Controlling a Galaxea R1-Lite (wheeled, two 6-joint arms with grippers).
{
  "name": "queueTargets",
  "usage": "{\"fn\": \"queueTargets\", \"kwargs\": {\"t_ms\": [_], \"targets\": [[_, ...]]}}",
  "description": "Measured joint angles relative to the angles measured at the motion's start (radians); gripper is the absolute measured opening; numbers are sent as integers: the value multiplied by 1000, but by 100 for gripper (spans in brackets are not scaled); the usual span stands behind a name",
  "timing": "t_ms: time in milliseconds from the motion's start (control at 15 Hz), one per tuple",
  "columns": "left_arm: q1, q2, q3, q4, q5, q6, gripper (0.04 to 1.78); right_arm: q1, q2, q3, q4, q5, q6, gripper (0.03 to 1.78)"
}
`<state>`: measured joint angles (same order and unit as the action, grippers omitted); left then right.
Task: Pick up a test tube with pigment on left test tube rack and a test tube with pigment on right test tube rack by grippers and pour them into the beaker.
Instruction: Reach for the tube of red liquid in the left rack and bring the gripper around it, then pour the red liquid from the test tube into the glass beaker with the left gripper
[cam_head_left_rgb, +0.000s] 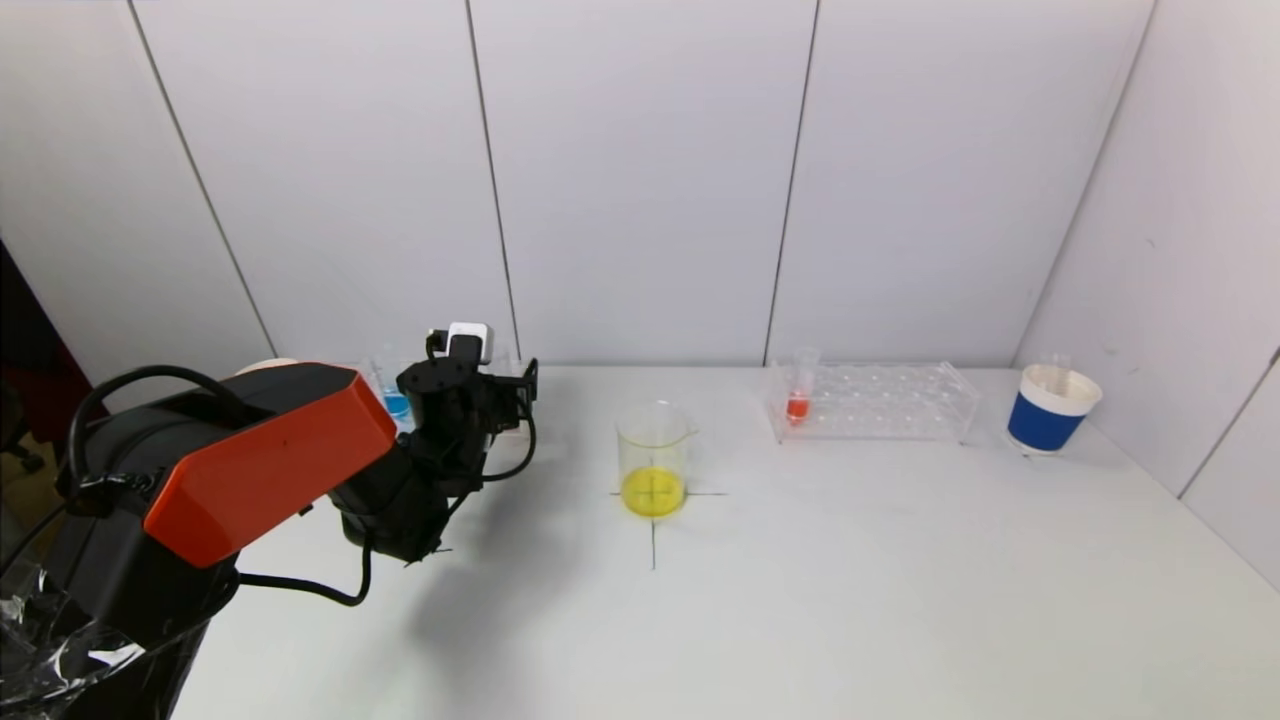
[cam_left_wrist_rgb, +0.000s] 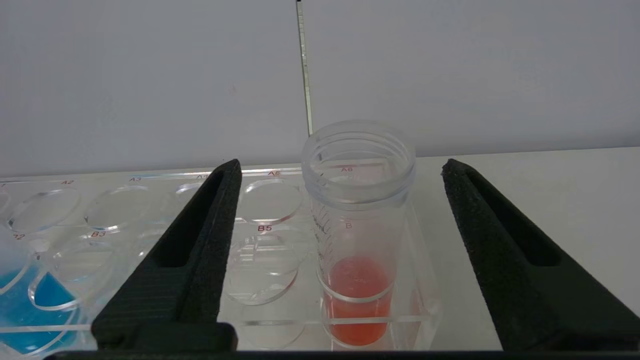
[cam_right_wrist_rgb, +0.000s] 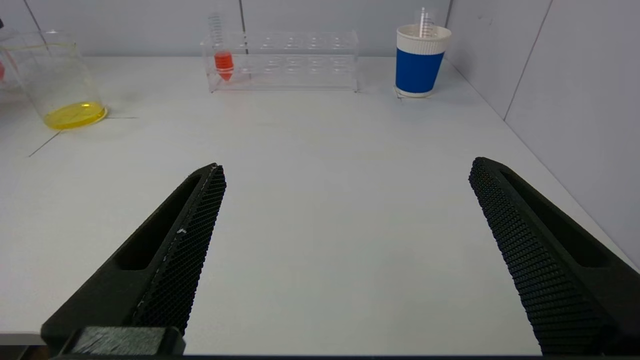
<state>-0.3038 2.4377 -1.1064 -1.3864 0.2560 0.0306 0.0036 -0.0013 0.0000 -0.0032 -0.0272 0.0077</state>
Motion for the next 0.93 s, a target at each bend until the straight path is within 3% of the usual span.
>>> {"fn": "queueTargets", "kwargs": {"t_ms": [333,933], "targets": [[-1,1,0,-1,-1,0,52,0,0,0,0,0,0,177],[-1,1,0,-1,-1,0,46,0,0,0,0,0,0,177]]}}
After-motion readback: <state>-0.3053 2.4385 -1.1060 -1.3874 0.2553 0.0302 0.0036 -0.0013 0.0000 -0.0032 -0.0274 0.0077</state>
